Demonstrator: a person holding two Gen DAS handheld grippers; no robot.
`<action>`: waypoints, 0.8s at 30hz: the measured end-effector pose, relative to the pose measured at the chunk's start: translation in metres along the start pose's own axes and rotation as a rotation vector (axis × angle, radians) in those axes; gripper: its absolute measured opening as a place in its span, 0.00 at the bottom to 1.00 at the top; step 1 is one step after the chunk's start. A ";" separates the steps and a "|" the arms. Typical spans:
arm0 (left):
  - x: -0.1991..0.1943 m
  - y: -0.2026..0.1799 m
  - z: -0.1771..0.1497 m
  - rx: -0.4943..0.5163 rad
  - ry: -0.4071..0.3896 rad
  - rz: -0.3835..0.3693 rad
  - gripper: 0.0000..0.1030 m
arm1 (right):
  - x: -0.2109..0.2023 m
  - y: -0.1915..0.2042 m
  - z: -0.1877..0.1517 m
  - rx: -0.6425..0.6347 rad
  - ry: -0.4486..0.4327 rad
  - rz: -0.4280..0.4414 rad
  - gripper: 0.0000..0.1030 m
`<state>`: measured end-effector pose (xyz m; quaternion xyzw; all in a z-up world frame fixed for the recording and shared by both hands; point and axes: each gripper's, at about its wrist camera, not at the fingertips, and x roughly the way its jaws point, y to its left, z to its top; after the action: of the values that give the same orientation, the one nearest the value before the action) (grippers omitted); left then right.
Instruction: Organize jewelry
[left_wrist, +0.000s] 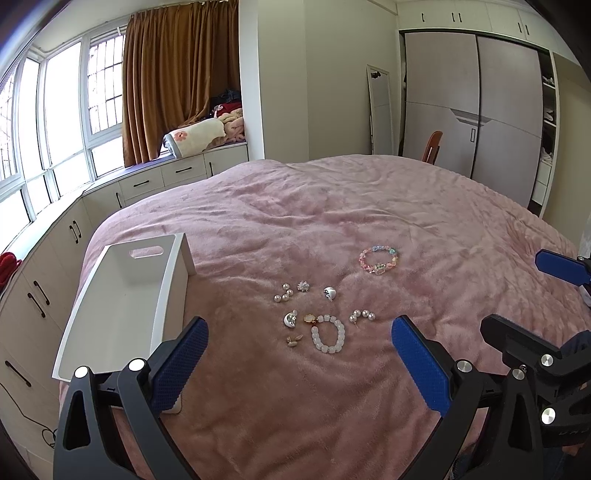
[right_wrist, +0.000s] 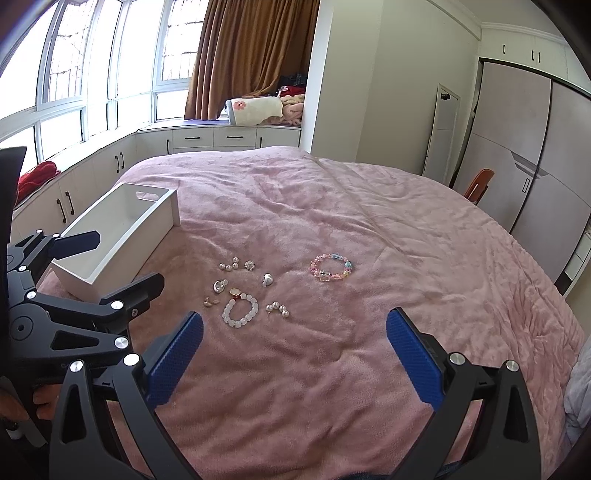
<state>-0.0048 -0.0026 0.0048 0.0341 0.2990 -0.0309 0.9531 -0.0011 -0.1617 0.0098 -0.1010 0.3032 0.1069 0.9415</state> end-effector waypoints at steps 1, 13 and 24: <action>0.001 -0.002 -0.001 -0.001 0.003 -0.001 0.98 | 0.000 0.000 0.000 -0.001 0.000 0.000 0.95; 0.006 -0.005 -0.005 -0.002 0.007 -0.009 0.98 | 0.000 -0.001 0.000 0.004 0.003 -0.009 0.95; 0.006 -0.005 -0.006 -0.003 0.011 -0.012 0.98 | 0.001 -0.001 -0.001 0.004 0.004 -0.006 0.95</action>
<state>-0.0033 -0.0072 -0.0036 0.0311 0.3047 -0.0358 0.9513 -0.0008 -0.1631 0.0085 -0.1003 0.3049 0.1032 0.9415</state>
